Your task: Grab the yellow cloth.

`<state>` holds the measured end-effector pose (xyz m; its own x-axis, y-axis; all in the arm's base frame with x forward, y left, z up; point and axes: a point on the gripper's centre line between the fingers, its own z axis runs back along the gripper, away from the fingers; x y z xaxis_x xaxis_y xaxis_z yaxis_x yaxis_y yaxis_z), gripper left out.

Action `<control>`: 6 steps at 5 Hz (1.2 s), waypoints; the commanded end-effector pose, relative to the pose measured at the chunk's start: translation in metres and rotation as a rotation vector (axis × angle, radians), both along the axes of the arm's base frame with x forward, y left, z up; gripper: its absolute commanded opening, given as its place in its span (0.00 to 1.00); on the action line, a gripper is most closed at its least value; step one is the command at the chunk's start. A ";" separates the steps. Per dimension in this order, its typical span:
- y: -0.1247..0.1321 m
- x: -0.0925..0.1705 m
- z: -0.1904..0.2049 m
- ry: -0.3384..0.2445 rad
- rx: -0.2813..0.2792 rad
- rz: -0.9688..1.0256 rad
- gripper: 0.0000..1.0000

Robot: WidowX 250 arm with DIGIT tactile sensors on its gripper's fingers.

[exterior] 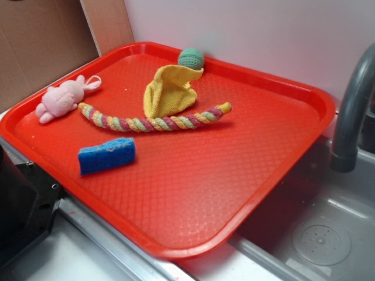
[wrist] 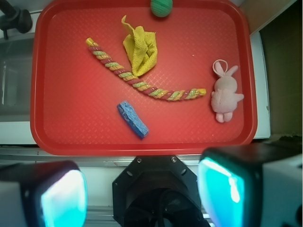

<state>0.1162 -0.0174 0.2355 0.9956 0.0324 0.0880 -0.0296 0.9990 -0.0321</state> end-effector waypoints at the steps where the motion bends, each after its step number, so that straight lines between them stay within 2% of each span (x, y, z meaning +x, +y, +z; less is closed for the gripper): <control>1: 0.000 0.000 0.000 0.000 0.000 0.000 1.00; 2: 0.014 0.044 -0.040 -0.004 -0.075 -0.052 1.00; 3: 0.018 0.086 -0.063 -0.058 -0.122 -0.091 1.00; 4: 0.026 0.110 -0.083 -0.069 -0.132 0.023 1.00; 5: 0.025 0.124 -0.114 -0.076 -0.080 0.249 1.00; 6: 0.026 0.137 -0.148 -0.012 -0.065 0.325 1.00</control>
<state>0.2494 0.0017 0.0756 0.9361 0.3489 0.0437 -0.3444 0.9349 -0.0858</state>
